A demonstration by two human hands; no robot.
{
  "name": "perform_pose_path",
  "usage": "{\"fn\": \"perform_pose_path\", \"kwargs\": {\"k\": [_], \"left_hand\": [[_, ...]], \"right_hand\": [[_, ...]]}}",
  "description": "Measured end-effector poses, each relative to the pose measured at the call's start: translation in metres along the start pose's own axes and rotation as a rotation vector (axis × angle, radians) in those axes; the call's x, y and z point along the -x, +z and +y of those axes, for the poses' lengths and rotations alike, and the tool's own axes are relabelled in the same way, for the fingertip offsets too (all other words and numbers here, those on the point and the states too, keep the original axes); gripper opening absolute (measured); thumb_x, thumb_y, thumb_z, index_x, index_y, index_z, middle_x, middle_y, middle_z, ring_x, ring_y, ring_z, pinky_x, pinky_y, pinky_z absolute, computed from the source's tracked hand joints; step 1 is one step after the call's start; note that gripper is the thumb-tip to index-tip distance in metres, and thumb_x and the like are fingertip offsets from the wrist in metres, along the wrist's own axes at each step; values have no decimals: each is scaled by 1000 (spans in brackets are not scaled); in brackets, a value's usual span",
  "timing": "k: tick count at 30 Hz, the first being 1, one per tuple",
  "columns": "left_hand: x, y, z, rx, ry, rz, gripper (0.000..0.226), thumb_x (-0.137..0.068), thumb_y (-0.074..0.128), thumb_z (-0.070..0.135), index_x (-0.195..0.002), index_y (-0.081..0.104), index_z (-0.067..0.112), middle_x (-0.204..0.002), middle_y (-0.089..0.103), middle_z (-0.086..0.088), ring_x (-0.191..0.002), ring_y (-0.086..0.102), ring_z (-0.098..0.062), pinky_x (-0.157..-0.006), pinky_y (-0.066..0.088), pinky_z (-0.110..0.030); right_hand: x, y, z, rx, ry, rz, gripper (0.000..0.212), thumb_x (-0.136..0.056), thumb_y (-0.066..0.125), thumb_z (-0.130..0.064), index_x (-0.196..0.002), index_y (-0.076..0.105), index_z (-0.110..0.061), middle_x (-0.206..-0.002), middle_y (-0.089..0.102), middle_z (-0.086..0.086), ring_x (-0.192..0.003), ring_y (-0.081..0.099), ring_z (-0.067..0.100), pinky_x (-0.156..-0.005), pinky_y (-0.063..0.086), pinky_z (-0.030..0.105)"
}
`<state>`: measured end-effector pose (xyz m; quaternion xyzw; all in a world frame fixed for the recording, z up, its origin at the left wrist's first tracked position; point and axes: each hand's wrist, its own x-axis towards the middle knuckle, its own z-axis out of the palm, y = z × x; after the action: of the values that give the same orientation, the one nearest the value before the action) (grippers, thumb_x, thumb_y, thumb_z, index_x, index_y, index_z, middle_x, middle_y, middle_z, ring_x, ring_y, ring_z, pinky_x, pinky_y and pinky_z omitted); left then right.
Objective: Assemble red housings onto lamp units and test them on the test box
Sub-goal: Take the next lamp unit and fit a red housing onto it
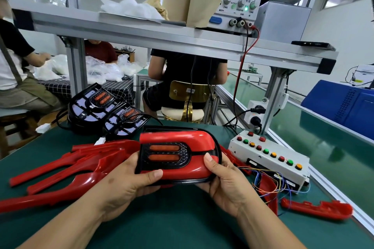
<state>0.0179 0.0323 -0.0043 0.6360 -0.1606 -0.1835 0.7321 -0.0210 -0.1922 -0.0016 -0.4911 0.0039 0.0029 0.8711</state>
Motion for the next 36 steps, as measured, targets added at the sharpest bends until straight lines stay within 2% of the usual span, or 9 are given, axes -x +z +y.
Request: {"fn": "perform_pose_path", "kwargs": {"k": [5, 8, 11, 16, 22, 27, 30, 33, 36], "left_hand": [[-3, 1, 1, 38, -42, -10, 51, -73, 74, 15, -122, 61, 22, -117, 72, -3, -104, 70, -20, -80, 58, -31], [-4, -2, -2, 56, -97, 16, 51, -68, 75, 18, -118, 65, 22, -112, 74, -1, -100, 71, -17, -77, 58, -30], [-6, -4, -3, 73, -126, 38, 52, -67, 75, 17, -118, 64, 20, -109, 75, -1, -97, 72, -16, -72, 58, -28], [-14, 1, -6, 85, -153, 94, 50, -66, 74, 15, -115, 64, 17, -108, 75, -4, -94, 73, -16, -75, 58, -27], [-11, -6, -7, 97, -174, 46, 58, -67, 77, 14, -122, 62, 14, -115, 73, -7, -105, 70, -24, -87, 58, -34], [-9, -16, -5, 122, -174, -26, 46, -76, 67, 6, -122, 63, 10, -117, 71, -10, -106, 69, -27, -83, 60, -31], [-10, -15, -4, 97, -171, -4, 46, -76, 66, 5, -121, 64, 8, -115, 72, -12, -104, 70, -26, -81, 60, -30], [-4, -10, 3, -36, -187, 19, 46, -75, 70, 14, -121, 66, 14, -115, 72, -9, -103, 71, -22, -83, 59, -28], [6, -10, 17, -638, -147, 129, 62, -73, 79, 38, -131, 58, 32, -116, 68, 2, -98, 66, -11, -76, 53, -24]], "right_hand": [[-1, 1, 2, -19, 15, 49, 27, -67, 73, -9, -93, 66, -8, -84, 71, 17, -67, 70, 28, -55, 59, 37], [-3, 3, 9, -13, 52, 154, 36, -70, 73, -15, -103, 64, -2, -74, 70, 14, -55, 64, 21, -49, 56, 31], [-5, 3, 14, -2, 98, 196, 50, -73, 75, -17, -118, 60, 1, -84, 70, 18, -64, 65, 27, -55, 57, 36], [-12, -4, 10, 7, 117, 174, 53, -72, 73, -18, -121, 58, -5, -104, 71, 19, -83, 70, 32, -63, 61, 44], [-12, -11, 6, 52, 123, 99, 46, -72, 71, -17, -115, 63, -4, -96, 73, 16, -79, 72, 26, -66, 61, 39], [-10, -15, 3, 42, 149, 72, 48, -73, 69, -8, -118, 61, 6, -96, 72, 20, -78, 72, 25, -64, 60, 34], [-8, -13, 1, 75, 132, 83, 57, -72, 69, -7, -126, 57, 4, -110, 67, 23, -86, 67, 29, -71, 62, 38], [-6, -14, -3, 82, 136, 90, 57, -73, 70, -7, -127, 56, 7, -113, 66, 25, -86, 68, 28, -75, 61, 39], [-7, -15, -3, 55, 147, 89, 58, -73, 69, -5, -127, 55, 9, -111, 66, 25, -82, 69, 28, -70, 62, 38]]}}
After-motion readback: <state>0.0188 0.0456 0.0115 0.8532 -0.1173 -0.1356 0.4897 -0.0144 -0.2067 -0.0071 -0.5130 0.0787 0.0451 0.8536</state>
